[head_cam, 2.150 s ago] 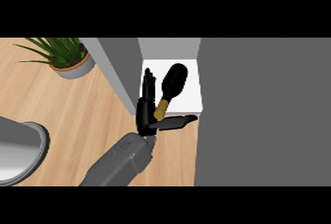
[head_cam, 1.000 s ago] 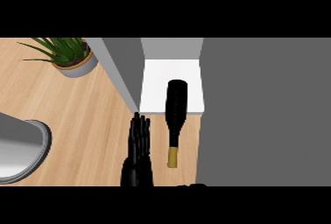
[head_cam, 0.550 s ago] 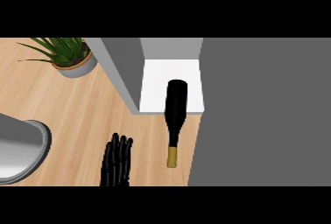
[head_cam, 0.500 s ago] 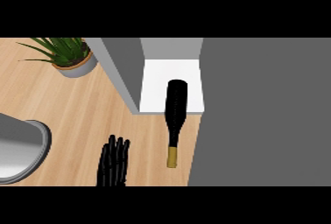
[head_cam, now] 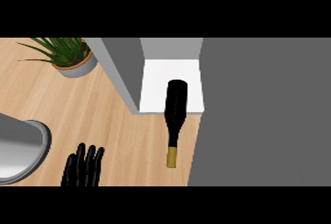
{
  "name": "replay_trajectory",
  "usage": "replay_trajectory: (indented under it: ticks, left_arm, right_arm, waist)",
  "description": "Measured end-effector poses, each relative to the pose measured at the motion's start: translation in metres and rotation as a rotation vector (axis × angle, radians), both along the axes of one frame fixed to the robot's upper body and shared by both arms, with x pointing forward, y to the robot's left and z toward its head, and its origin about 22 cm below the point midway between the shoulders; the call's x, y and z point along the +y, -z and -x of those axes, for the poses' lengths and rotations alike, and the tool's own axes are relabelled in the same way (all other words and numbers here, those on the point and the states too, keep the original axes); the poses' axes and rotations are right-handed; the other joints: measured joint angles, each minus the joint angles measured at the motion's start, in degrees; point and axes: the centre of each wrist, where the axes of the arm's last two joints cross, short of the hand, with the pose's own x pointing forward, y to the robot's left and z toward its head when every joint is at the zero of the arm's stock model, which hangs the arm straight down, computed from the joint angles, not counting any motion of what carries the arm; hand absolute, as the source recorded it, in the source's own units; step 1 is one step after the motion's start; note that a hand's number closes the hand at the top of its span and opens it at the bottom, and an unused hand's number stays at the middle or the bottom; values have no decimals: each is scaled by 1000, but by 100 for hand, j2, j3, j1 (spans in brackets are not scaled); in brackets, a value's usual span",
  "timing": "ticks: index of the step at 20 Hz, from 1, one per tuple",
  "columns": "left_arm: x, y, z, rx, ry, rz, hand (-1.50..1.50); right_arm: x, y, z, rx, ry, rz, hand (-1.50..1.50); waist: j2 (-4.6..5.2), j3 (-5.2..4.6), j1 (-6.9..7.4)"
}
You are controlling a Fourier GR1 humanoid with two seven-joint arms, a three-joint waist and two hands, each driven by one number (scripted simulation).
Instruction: Pick up the wine, place it into the cabinet and close the cabinet
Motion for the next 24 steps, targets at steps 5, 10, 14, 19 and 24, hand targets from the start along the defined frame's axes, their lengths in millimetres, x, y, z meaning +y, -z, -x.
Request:
replay_trajectory:
  ticks: [5,10,14,19,24]
  left_arm:
    - [25,-9,-1,-21,-28,-7,-150]
    - [51,-18,-1,-29,-55,0,-150]
    - [72,-24,0,-31,-69,3,-150]
    - [97,-27,-4,-25,-85,-13,-150]
    - [121,-32,-6,-19,-86,-24,-150]
  right_arm:
    - [13,8,6,96,-64,-31,150]
    - [32,12,12,119,-204,-24,150]
    - [53,12,19,130,-320,-48,150]
    - [76,9,28,163,-396,-86,150]
    - [96,3,39,164,-394,-98,150]
  waist:
    - [-4,-2,2]
    - [-12,-4,26]
    - [-19,-6,33]
    - [-31,-10,11]
    - [-42,-13,7]
